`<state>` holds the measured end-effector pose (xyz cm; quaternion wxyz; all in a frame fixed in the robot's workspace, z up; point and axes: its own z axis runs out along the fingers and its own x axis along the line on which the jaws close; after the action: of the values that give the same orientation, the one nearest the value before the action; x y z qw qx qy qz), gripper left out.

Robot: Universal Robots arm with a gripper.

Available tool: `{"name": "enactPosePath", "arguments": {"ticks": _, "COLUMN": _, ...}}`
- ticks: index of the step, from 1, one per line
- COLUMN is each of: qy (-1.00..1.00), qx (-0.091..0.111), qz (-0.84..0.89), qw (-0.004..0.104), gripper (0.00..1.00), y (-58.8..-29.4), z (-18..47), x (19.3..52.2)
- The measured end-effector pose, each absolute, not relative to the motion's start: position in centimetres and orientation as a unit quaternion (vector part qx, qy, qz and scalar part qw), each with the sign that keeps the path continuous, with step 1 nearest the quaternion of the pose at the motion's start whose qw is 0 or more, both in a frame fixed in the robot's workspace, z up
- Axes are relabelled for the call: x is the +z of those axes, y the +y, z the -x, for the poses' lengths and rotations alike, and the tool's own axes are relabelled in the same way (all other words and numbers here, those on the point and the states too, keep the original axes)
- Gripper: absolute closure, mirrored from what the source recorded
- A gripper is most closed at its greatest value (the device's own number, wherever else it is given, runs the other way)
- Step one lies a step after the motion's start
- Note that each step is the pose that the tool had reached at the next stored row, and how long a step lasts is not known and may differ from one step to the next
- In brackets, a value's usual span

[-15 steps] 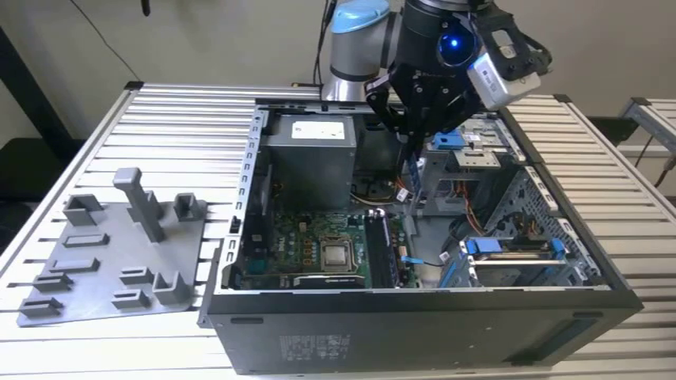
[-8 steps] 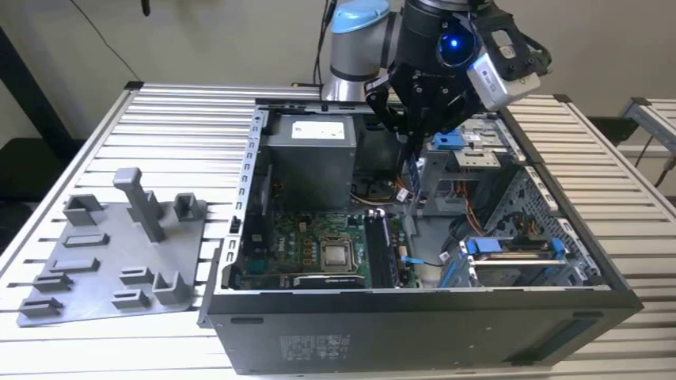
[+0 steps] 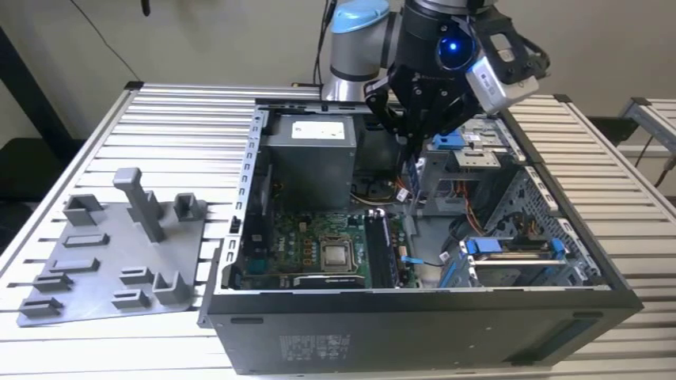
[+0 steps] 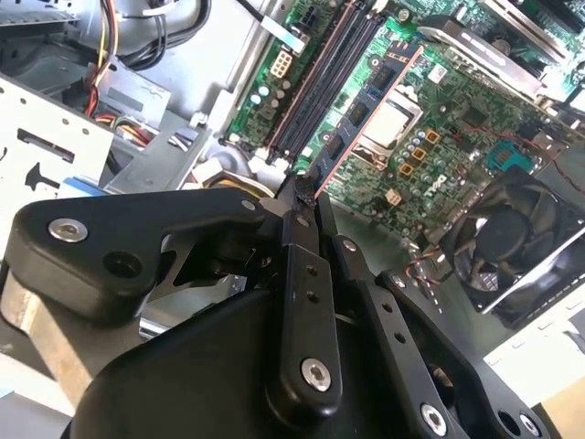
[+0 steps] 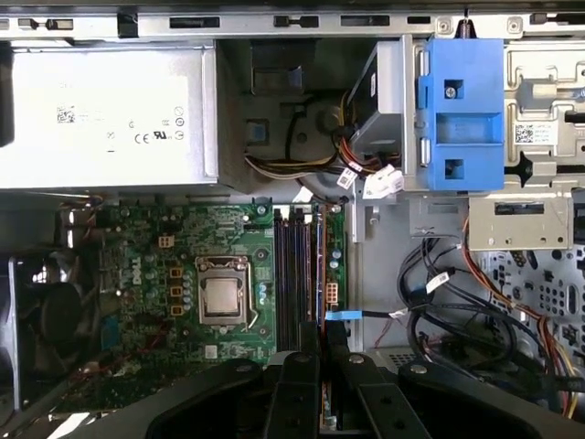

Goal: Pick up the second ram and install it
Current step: 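Insert the second ram into the second slot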

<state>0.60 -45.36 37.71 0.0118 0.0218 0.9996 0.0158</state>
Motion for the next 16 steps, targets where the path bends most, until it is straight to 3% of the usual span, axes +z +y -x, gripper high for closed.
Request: {"name": "enactPosePath", "arguments": {"ticks": 16, "qy": 0.999, "qx": 0.015, "qz": -0.028, "qw": 0.007, "gripper": 0.86, "y": -45.36, "z": -0.6, "x": 37.07}}
